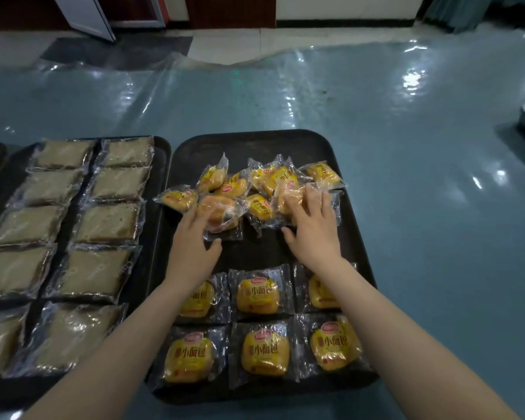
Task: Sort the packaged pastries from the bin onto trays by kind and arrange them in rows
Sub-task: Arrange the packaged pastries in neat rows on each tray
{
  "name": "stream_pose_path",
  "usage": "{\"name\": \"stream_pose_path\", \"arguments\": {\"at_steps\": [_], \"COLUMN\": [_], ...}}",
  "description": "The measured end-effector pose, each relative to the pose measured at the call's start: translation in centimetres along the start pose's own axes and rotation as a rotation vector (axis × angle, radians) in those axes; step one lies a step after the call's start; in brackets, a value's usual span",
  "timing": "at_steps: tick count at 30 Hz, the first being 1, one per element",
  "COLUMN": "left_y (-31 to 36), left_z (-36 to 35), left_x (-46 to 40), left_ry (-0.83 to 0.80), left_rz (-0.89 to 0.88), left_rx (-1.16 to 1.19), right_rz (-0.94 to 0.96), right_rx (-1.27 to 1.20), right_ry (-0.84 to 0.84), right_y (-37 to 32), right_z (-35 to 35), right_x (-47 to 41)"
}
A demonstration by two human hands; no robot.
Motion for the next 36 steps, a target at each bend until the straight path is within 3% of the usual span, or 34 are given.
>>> {"name": "stream_pose_path", "arguments": {"at_steps": [4,7,10,17,25,28,32,36], "left_y": [-0.5,0.0,-0.4,-1.6,-1.5,-1.1,-0.5,-0.8], "left_z": [-2.3,-1.4,-0.4,-5.9,-7.3,-7.7,-7.3,-5.2], "left_x": [-3.4,-6.3,-10.3,-15.6,-12.3,-10.7,-9.7,-10.2], "left_ry": [-0.107,-0.009,0.053,-0.331,-0.442,-0.468,-0.427,-0.277], "left_rz": [-0.036,-0.096,-0.080,-0.035,-0.081,-0.080,-0.068,0.009], "left_rx": [-0.310,-0.261,-0.219,-0.416,-0.490,-0.531,-0.510,-0.170], "right_rz": [-0.005,-0.045,-0.039,-0.032,0.049,0.163,0.170,0.130], "right_rx": [0.020,0.000,-0.056,-0.110,-0.146,-0.200,-0.065,-0.015], "right_ry": [-0.053,0.070,0.047,0.108,0.221,0.129,-0.156,-0.270], "right_y": [-0.2,0.1,0.3,0.9,-1.1,-3.7,-5.0,-4.2], "right_z": [-1.2,0.2,0.2,1.3,2.9,2.3,-1.3,-3.0], "right_x": [-2.4,-4.0,-5.7,-7.3,-9.1,-11.3,-14.0,-15.1]}}
Point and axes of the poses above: each hand's wrist, its own x-axis away from the middle knuckle, its own z-axis out of the back of the hand, y = z × x, the point moved 10 cm from there along -x, towards the middle knuckle, and after that the axes turned 4 degrees about -x, right-handed, at the moved point
